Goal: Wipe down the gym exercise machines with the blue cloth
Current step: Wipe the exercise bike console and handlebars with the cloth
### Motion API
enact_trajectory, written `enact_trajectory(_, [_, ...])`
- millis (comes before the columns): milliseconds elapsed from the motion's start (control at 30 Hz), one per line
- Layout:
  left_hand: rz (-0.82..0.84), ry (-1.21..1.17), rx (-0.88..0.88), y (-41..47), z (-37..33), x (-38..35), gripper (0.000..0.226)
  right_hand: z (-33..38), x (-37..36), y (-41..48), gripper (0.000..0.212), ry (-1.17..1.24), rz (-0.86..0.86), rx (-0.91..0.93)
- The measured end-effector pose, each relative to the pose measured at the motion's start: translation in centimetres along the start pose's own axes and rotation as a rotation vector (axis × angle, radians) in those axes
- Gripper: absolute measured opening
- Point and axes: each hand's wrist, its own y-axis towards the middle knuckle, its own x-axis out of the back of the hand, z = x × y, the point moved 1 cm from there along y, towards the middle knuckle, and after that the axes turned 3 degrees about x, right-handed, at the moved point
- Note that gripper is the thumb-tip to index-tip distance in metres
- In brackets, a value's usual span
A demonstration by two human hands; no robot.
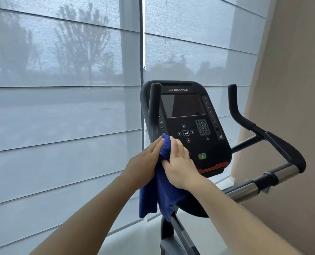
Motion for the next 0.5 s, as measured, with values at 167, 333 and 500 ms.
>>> enact_trajectory(167, [-0.112, 0.015, -0.07, 3.4, 1.7, 2.0, 0.076, -0.8, 1.5, 4.4, 0.05, -0.086, -0.15, 0.092])
enact_trajectory(333, [-0.352, 0.083, -0.048, 8.5, 2.2, 5.6, 0.068, -0.2, 4.0, 10.4, 0.042, -0.026, -0.369, 0.167])
enact_trajectory(500, [-0.573, 0.093, -0.042, 12.4, 3.1, 7.4, 0.05, 1.6, 4.2, 15.3, 0.049, 0.138, -0.562, 0.276])
